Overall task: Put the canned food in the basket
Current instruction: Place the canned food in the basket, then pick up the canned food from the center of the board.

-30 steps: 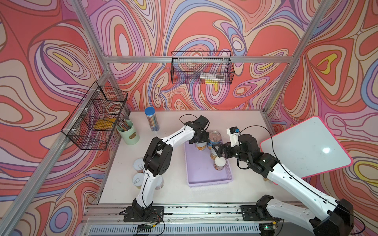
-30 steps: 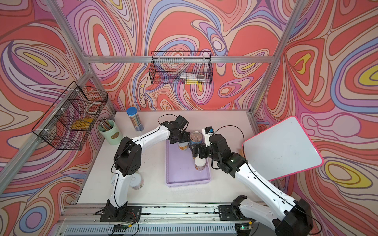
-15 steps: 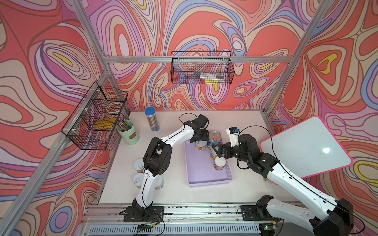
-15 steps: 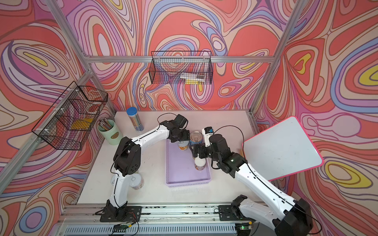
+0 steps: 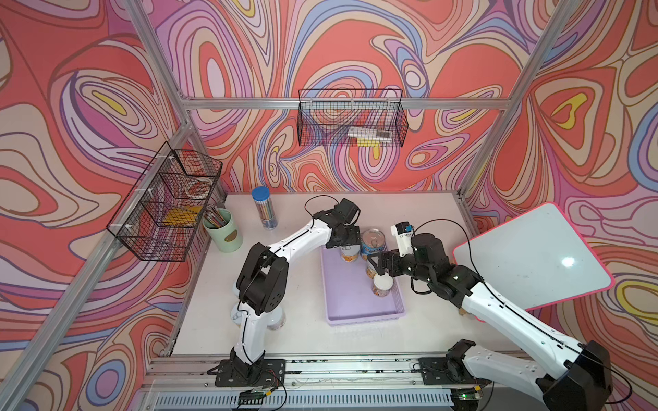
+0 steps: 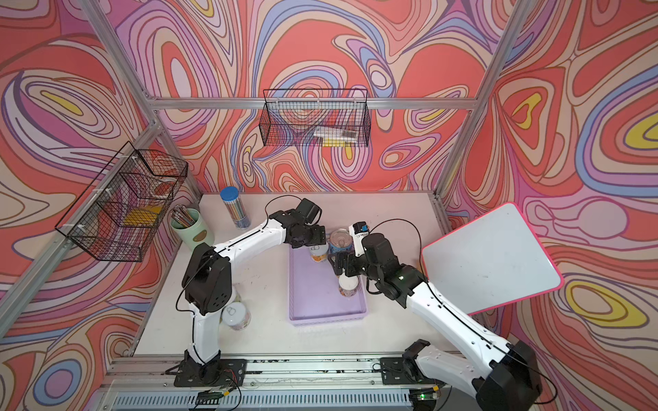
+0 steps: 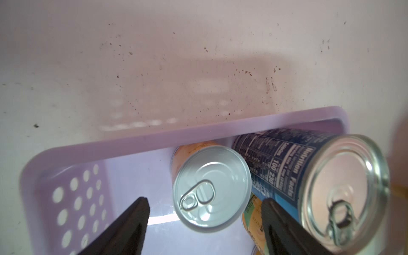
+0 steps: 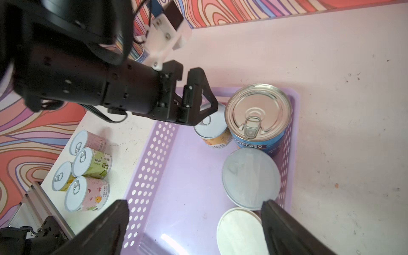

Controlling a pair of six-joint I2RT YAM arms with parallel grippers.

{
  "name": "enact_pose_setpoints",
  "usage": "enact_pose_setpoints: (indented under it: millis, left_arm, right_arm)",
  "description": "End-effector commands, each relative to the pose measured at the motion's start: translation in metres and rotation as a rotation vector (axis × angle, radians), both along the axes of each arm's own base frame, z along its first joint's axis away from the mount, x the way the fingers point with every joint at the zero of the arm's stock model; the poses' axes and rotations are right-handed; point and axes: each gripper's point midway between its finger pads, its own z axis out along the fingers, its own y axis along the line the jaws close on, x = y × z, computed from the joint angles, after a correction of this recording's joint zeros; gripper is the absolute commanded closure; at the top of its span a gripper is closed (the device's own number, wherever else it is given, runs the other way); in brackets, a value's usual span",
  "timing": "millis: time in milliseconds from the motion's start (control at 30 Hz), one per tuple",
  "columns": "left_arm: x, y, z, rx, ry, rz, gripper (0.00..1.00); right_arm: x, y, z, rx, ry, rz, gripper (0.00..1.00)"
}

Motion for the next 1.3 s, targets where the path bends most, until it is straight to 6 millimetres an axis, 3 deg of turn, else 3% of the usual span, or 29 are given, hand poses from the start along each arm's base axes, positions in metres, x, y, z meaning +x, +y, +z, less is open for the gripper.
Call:
enact_pose_setpoints:
  millis: [0, 167, 433, 900, 1100, 1267]
  left_arm:
    - [-0.009, 0.021, 0.03, 0.033, -0.056, 0.007, 0.15]
    - [-0.026, 0.05, 0.042, 0.064, -0.07, 0.034, 0.15]
    - [-0.06, 0.104, 0.048, 0.111, -0.063, 0.102, 0.13]
    - [-0.14, 0.207, 0.031, 0.228, 0.024, 0.326, 0.07]
    - [-0.162, 0.244, 0.031, 0.294, 0.061, 0.443, 0.05]
    - [-0.172, 0.266, 0.016, 0.235, 0.138, 0.554, 0.05]
  right_arm:
    - [0.007, 0.01, 0.005, 0.042, -0.009, 0.022, 0.05]
    - [0.014, 0.031, 0.004, 0.071, 0.0, 0.064, 0.06]
    - [0.017, 0.084, -0.002, 0.068, -0.001, 0.165, 0.06]
    - [-0.007, 0.171, -0.005, 0.043, -0.021, 0.328, 0.06]
    - [-0.016, 0.185, 0.001, 0.06, -0.033, 0.354, 0.07]
    - [-0.021, 0.188, 0.015, 0.048, -0.09, 0.358, 0.07]
